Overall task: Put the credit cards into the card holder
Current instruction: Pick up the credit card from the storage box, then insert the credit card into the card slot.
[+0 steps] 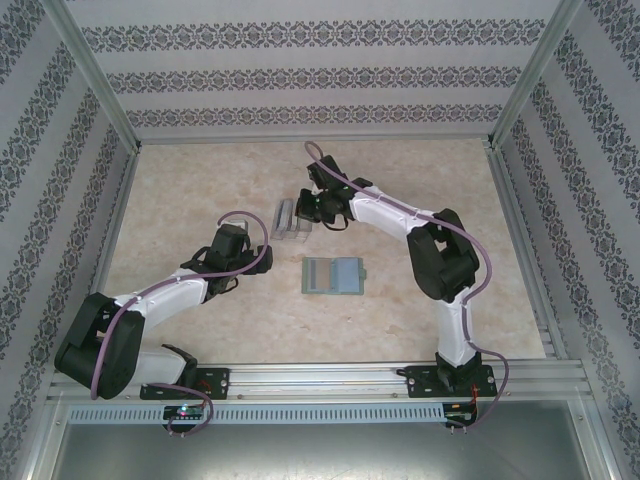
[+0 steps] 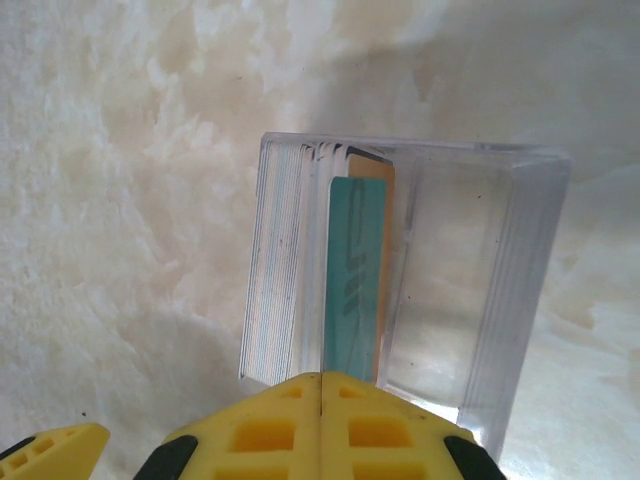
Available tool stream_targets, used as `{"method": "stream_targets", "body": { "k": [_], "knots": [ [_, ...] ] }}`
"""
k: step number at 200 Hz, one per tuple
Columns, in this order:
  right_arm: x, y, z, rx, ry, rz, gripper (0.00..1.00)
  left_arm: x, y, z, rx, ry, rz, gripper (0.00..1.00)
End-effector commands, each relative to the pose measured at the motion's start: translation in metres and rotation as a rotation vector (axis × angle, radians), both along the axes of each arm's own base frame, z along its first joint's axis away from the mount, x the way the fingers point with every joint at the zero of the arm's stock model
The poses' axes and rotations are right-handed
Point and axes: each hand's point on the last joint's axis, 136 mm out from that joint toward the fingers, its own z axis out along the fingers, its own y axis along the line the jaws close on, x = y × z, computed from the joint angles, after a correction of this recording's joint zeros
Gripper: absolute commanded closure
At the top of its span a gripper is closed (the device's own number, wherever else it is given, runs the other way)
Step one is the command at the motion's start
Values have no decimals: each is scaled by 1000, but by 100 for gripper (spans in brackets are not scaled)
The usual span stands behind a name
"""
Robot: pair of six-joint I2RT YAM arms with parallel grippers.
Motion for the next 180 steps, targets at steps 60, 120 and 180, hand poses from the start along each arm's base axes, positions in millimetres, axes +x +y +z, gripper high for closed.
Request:
{"method": "stream_targets", "body": {
  "k": [60, 120, 180],
  "knots": [
    [-23, -41, 42, -27, -108, -39, 100, 2, -2, 4, 11, 17, -7, 0],
    [-76, -99, 50, 66, -93, -34, 100, 1, -9, 4, -22, 15, -28, 0],
    [-142, -135, 30, 157, -102, 117, 100, 1, -19, 6, -70, -6, -68, 0]
  ]
}}
